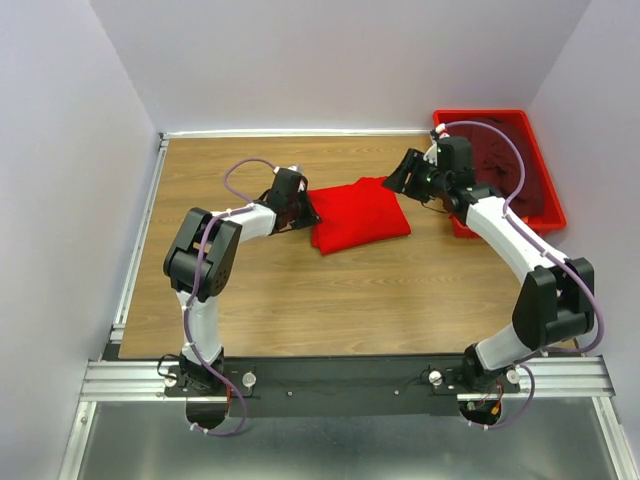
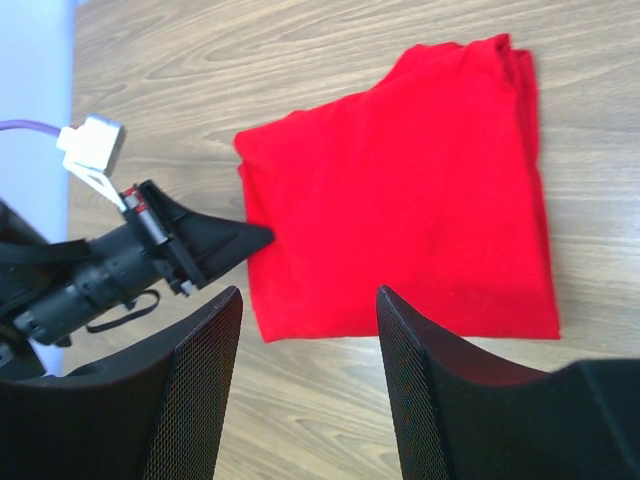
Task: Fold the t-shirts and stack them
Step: Neatly place the folded tshirt to the corner
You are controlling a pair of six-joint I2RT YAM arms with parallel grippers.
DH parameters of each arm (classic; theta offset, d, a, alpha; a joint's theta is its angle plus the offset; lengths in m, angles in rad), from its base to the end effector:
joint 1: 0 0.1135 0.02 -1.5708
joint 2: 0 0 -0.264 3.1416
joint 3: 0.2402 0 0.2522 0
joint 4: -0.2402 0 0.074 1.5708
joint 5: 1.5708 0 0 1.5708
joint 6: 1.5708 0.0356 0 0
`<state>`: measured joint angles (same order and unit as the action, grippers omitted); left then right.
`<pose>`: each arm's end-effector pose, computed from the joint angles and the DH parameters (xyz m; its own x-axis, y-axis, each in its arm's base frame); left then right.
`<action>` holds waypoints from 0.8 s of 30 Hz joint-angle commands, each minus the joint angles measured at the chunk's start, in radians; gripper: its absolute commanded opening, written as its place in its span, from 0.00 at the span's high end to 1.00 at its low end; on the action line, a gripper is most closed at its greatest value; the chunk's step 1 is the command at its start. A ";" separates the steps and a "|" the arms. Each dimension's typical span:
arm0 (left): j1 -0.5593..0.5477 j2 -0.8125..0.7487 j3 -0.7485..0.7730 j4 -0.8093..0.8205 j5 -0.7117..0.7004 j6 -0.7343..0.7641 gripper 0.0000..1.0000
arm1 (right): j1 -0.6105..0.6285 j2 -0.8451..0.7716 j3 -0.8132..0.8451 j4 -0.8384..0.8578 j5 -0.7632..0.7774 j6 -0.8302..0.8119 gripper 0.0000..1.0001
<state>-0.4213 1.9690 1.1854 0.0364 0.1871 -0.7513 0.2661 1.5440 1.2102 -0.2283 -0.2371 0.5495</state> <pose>0.3789 -0.1771 0.1524 -0.8125 -0.3708 -0.4498 -0.0387 0.8042 -0.5931 0.3412 0.1017 0.2960 -0.6721 0.3430 -0.6562 -0.1129 0.8284 0.5487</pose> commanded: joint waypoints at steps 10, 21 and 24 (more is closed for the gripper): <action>0.123 -0.191 -0.206 0.102 0.042 -0.256 1.00 | 0.093 -0.120 -0.095 0.012 -0.062 0.061 0.38; 0.524 -0.617 -0.631 0.022 -0.024 -0.322 1.00 | 0.113 -0.202 -0.152 0.011 -0.100 0.059 0.38; 0.672 -0.729 -0.745 -0.024 -0.031 -0.304 1.00 | 0.113 -0.206 -0.158 0.012 -0.120 0.059 0.38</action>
<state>0.1143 1.3373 0.5373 0.0826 0.1894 -1.0496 0.3710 1.3632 1.0729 -0.2256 -0.3092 0.6056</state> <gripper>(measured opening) 0.015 0.625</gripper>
